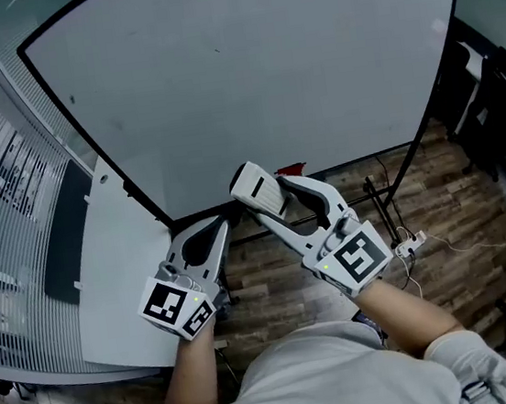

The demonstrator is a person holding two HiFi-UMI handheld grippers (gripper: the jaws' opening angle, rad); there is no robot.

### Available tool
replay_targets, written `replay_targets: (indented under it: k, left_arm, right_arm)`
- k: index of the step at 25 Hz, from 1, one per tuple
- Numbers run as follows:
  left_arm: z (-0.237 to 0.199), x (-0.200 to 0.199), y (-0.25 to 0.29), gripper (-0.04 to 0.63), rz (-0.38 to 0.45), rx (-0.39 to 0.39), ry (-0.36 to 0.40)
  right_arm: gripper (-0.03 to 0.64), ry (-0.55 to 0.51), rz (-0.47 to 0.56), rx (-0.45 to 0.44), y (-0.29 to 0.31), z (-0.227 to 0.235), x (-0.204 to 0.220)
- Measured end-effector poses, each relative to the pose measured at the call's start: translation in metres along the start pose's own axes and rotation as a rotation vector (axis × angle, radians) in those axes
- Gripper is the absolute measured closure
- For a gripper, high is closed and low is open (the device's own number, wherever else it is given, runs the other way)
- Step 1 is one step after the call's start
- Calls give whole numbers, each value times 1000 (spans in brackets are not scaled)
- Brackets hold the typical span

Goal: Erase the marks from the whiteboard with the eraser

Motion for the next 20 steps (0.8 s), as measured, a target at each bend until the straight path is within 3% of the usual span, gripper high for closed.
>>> replay_targets:
  k: [4, 20]
  left_arm:
    - [4, 0, -36, 589, -2, 30, -22]
    - [9, 16, -160, 589, -7, 98, -43]
  right_arm:
    - [377, 12, -58, 20, -3, -35, 2]
    - [379, 110, -39, 80, -8, -171, -6]
Point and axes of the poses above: the fingertips, and each gripper's own axes: y forward along the fingers, z to its right, x out of its underside, the point moved 7 cm from there along -y, backward along the fingers, and after that the axes turned 4 degrees about -z, right-handed, at the moved point
